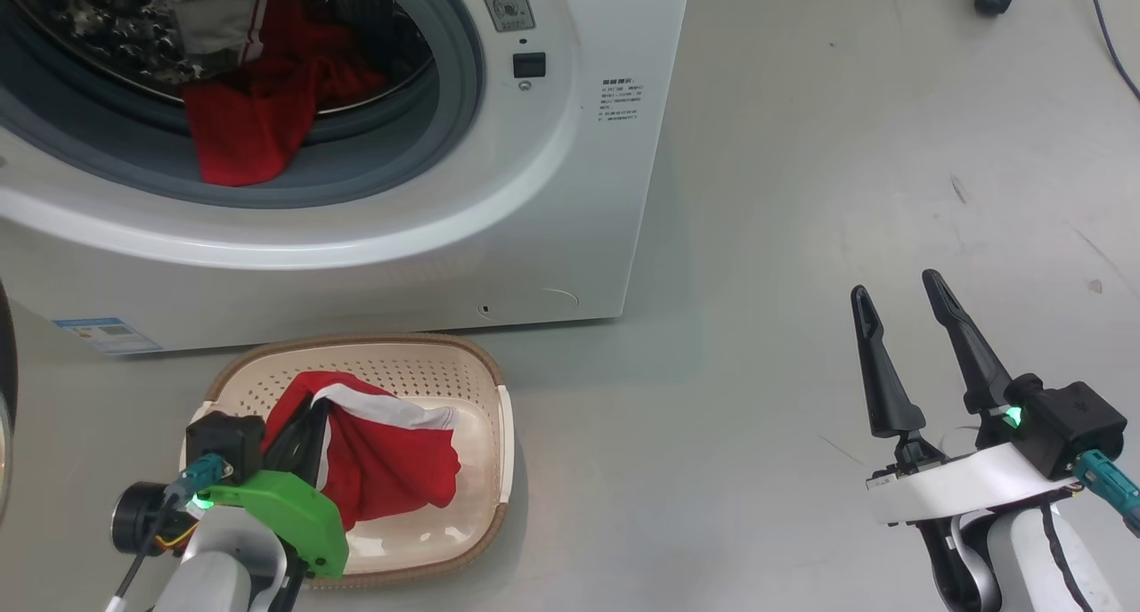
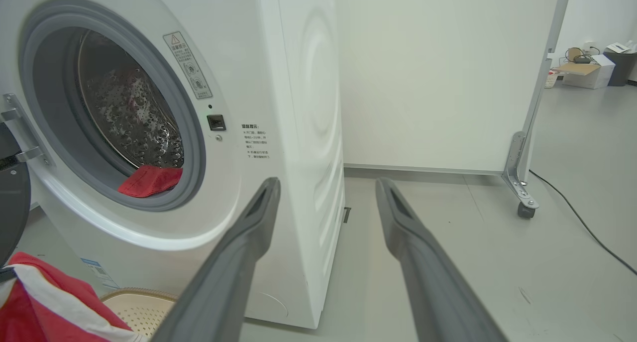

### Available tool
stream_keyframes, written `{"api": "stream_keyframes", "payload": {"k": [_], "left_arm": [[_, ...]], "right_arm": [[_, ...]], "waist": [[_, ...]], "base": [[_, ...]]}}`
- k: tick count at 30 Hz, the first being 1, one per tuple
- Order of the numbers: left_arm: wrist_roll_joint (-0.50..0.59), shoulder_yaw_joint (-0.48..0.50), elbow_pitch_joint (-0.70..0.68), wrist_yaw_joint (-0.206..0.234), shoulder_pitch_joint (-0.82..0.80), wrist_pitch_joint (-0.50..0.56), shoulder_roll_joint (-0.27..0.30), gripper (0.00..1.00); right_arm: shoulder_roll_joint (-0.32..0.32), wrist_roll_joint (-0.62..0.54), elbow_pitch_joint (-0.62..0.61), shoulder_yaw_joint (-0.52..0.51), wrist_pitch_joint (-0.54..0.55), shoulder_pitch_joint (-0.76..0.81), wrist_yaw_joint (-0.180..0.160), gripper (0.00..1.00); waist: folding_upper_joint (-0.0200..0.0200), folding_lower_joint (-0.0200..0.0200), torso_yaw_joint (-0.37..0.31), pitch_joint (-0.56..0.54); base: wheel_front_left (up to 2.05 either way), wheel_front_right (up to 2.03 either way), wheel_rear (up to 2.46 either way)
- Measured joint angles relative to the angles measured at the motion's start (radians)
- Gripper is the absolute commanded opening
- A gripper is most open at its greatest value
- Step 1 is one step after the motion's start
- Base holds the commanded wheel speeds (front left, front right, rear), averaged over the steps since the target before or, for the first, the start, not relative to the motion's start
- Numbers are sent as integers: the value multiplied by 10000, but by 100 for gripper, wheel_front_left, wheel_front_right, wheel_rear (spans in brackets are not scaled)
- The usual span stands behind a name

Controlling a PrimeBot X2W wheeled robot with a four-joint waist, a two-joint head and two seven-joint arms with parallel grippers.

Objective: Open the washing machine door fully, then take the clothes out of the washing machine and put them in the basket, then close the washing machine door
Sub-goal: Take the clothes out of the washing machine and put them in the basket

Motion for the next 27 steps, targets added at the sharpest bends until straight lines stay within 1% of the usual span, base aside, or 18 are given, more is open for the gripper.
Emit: {"api": "stream_keyframes", "payload": {"k": [8,22,27], "left_arm": [[-6,35,677,4,-139,293,54,0],[-146,397,1802,50,-1166,585,345,0],[-535,840,2211,150,-1571,700,353,0]], "right_arm": [[-48,0,-104,54,0,-191,0,100],[2,12,-280,219,0,-618,2,100],[42,15,-349,199,0,-795,0,100]], "waist": [[0,0,-254,580],[0,0,-932,1737],[0,0,-1190,2207]], "base": [[0,0,0],[0,0,0],[0,0,0]]}}
